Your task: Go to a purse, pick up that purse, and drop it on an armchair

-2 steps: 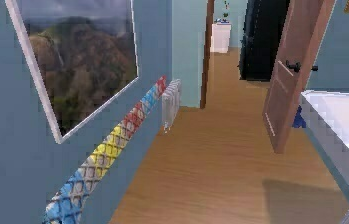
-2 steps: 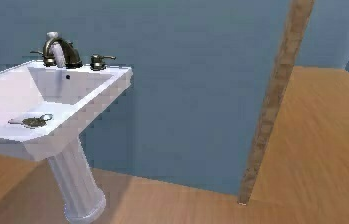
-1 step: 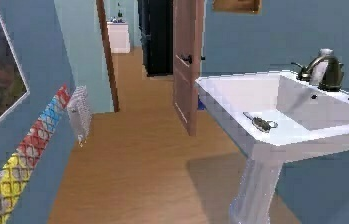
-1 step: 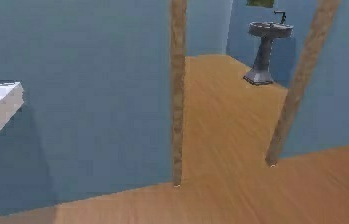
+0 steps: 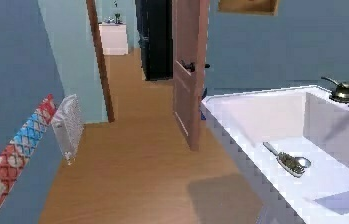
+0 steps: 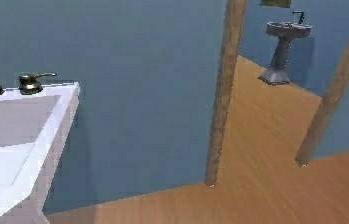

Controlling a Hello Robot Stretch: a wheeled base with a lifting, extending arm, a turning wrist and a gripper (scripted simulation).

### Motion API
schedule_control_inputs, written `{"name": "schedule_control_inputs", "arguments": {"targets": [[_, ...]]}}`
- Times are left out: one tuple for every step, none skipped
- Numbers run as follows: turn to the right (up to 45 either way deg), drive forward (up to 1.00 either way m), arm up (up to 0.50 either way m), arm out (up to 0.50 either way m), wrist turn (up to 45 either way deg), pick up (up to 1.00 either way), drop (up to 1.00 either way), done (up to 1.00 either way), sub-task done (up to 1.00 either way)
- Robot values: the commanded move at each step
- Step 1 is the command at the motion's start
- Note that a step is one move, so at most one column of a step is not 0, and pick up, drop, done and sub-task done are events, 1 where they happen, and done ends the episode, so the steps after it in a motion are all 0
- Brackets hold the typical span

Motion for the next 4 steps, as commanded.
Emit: {"name": "schedule_control_inputs", "arguments": {"targets": [[-12.0, 0.00, 0.00, 0.00, 0.0, 0.00, 0.00, 0.00, 0.00], [0.0, 1.00, 0.00, 0.00, 0.0, 0.00, 0.00, 0.00, 0.00], [-6.0, 0.00, 0.00, 0.00, 0.0, 0.00, 0.00, 0.00, 0.00], [0.0, 1.00, 0.00, 0.00, 0.0, 0.00, 0.00, 0.00, 0.00]]}}
